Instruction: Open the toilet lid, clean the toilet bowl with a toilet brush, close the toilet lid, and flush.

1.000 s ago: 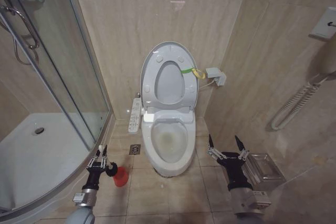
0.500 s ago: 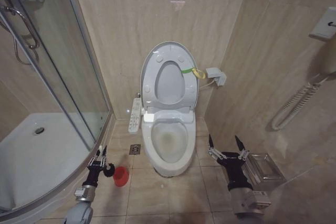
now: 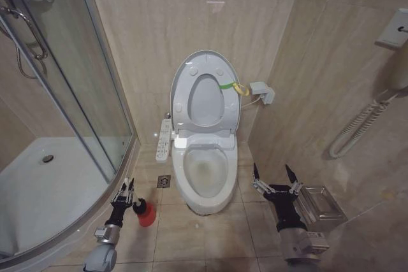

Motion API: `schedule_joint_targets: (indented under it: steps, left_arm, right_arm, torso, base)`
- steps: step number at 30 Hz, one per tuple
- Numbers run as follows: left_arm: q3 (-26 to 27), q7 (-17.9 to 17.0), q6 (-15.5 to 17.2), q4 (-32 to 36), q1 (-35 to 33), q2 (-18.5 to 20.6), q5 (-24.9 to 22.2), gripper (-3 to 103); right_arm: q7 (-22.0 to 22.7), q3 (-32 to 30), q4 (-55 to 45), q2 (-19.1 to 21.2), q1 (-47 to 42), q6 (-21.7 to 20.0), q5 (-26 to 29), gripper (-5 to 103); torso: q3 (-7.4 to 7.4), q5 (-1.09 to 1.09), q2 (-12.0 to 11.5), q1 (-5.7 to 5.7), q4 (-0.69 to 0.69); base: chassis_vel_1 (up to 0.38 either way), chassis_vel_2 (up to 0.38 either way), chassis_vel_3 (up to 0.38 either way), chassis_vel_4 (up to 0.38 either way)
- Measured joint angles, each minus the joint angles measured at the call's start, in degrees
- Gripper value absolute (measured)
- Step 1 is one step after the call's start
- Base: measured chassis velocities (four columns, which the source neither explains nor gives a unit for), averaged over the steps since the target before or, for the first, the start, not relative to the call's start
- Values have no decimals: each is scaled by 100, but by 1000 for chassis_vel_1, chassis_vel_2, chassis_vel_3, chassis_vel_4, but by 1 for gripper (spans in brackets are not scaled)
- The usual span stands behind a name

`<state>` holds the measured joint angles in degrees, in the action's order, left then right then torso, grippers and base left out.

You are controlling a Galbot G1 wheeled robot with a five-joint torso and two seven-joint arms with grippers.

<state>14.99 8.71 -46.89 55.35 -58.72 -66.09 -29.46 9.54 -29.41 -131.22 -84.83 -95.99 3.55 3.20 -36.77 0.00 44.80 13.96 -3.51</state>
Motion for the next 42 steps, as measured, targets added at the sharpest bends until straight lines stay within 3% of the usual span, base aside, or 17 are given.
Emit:
schedule_joint_targets:
  steps: [3, 8, 17, 42]
  left_arm:
    - [2, 114, 0, -119, 33, -21, -115, 22]
    - [11, 742, 0, -353, 148, -70, -560, 22]
    - [73, 1328, 0, -808, 342, -106, -693, 22]
    - [121, 1575, 2, -1175, 609, -12, -593, 22]
  right_arm:
    - [0, 0, 0, 0, 0, 0, 0, 100]
    - [0, 0, 0, 0, 0, 0, 0, 100]
    - [0, 0, 0, 0, 0, 0, 0, 100]
    - [0, 0, 0, 0, 0, 0, 0, 100]
  torso:
    - [0, 0, 0, 0, 0]
    - [0, 0, 0, 0, 0]
    - [0, 0, 0, 0, 0]
    - [0, 0, 0, 1, 0]
  base:
    - [0, 0, 0, 0]
    - [0, 0, 0, 0]
    - [0, 0, 0, 0]
    - [0, 0, 0, 0]
